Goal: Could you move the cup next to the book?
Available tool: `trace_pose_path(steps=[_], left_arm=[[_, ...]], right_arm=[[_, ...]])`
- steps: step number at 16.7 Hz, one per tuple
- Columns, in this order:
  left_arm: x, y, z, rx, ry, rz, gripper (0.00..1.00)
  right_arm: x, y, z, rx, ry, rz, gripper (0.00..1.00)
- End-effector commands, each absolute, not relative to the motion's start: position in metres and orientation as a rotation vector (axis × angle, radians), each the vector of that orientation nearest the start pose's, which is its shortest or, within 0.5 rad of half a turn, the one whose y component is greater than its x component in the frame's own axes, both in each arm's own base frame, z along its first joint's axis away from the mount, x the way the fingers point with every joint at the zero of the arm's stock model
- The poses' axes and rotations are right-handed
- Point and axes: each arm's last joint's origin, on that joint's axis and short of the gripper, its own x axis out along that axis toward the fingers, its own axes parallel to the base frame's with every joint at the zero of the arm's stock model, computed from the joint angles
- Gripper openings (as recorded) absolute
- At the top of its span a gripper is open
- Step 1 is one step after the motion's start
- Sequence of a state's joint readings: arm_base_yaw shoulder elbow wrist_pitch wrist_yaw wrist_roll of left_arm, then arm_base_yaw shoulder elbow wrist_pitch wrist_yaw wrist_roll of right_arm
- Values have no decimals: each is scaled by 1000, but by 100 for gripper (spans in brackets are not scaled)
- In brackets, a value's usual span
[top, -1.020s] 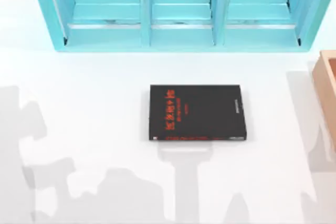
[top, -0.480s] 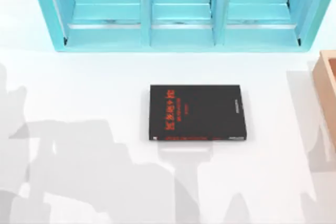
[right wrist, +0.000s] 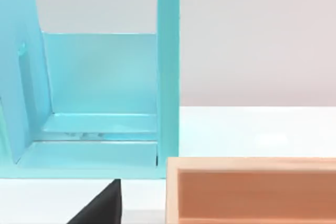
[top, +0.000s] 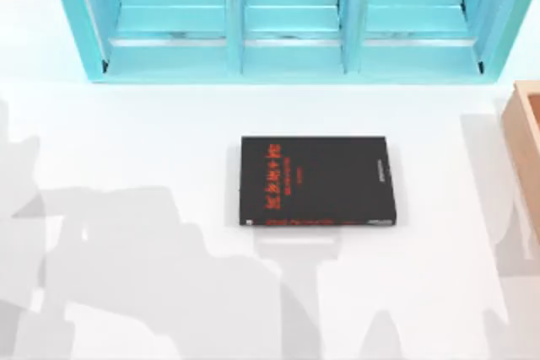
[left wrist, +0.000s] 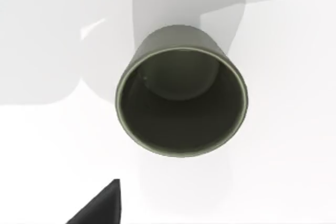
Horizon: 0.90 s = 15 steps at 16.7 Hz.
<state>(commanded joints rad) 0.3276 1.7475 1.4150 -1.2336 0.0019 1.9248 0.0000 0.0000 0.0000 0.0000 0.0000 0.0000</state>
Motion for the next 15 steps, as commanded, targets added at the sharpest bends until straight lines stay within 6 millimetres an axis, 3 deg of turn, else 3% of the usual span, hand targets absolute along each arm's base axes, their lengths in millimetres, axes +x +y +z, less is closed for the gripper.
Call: trace_pose_path(steps=[3, 10, 15], left_arm=[[308, 108, 217, 1222, 1201, -1226, 100], [307, 109, 143, 1228, 1197, -1220, 100], [306, 109, 138, 1225, 1198, -1222, 100]], right_arm=[[106, -1, 160, 0, 0, 0, 100], [106, -1, 160, 0, 0, 0, 100], [106, -1, 160, 0, 0, 0, 100]])
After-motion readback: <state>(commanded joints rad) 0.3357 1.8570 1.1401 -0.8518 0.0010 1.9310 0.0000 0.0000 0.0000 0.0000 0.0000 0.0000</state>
